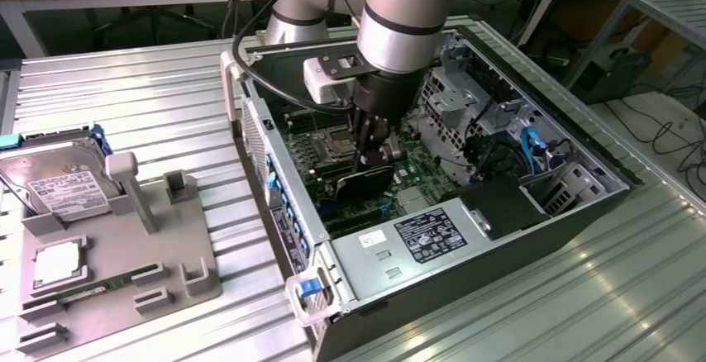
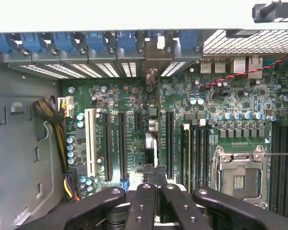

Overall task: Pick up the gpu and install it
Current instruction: 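Insert the gpu into the slot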

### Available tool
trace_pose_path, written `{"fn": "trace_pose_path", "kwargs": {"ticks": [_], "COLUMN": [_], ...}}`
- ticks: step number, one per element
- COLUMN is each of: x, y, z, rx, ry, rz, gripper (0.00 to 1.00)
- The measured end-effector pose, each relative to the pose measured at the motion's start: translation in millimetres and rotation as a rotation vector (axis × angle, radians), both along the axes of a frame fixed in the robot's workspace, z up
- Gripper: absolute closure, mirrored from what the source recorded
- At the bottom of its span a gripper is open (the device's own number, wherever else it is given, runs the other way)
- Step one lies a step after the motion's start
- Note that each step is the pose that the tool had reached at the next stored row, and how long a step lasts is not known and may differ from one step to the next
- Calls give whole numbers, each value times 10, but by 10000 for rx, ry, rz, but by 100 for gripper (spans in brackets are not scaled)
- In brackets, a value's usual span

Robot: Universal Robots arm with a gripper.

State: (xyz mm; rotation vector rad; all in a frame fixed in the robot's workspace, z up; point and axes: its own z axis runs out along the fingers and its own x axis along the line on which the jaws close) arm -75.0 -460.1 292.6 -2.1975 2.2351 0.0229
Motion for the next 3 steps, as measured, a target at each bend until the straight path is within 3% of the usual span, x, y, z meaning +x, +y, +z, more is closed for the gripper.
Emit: {"fn": "trace_pose_path", "kwargs": {"ticks": [3], "x": [0], "y": [0], "z": [0], "rx": [0], "ry": [0], "rz": [0], "gripper": [89]}}
